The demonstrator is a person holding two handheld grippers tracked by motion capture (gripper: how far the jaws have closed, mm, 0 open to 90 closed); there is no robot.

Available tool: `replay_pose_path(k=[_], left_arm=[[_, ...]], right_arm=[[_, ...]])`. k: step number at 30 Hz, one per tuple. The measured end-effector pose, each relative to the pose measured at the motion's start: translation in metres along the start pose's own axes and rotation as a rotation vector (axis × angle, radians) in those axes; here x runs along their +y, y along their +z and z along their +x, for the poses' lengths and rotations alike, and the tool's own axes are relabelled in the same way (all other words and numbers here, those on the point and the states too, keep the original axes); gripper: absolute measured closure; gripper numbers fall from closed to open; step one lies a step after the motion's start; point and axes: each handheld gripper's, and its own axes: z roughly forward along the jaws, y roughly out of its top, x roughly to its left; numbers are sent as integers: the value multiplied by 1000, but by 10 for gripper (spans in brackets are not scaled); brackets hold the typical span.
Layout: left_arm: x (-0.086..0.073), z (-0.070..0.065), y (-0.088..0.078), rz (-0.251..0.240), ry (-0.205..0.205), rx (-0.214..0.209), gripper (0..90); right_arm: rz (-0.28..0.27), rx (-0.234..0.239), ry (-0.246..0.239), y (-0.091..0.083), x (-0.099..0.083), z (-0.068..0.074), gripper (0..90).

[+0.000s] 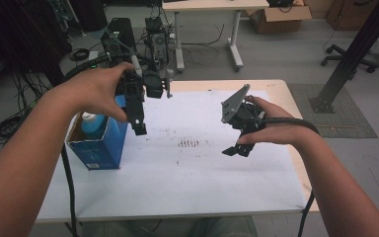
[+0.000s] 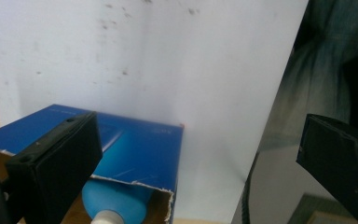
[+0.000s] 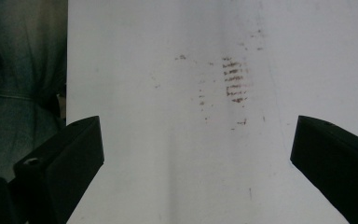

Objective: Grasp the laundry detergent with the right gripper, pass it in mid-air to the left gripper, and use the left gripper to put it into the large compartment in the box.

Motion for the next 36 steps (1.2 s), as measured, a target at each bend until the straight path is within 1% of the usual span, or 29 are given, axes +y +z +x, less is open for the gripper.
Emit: replay_pose_path(k=[1, 3, 6, 9, 10, 13, 16, 20, 23, 24, 25, 28, 36], left_arm=[[2, -1, 5, 8, 18, -1, 2], [6, -2, 13, 24, 34, -10, 2], [10, -3, 22, 36, 55, -22, 3], [14, -4, 28, 55, 74, -23, 2], [14, -4, 28, 50, 77, -30, 2], [17, -3, 31, 41, 86, -37, 2], [19, -1, 35, 40, 94, -42, 2], [22, 0, 39, 22, 100, -48, 2], [23, 1, 40, 25, 102, -40, 2], [23, 1, 39, 20, 102, -43, 2], [23, 0, 39, 15, 103, -42, 2], [23, -1, 38, 5, 105, -39, 2], [21, -2, 36, 4, 109, -34, 2]], right_arm=[[16, 8, 0, 2, 0, -1, 26], [44, 15, -21, 9, 1, -2, 28], [98, 36, 8, 15, 3, -1, 30], [137, 48, 0, 21, 4, -3, 32], [155, 49, -3, 23, 5, -4, 33], [184, 55, -4, 25, 4, -6, 33], [189, 60, -3, 26, 2, -9, 33], [204, 71, -1, 26, 0, -12, 34], [205, 77, 0, 27, 0, -13, 33], [203, 78, -9, 27, 0, -13, 33], [208, 78, 0, 28, 1, -13, 33], [216, 81, -9, 28, 1, -11, 34], [225, 75, -7, 26, 5, -9, 34]])
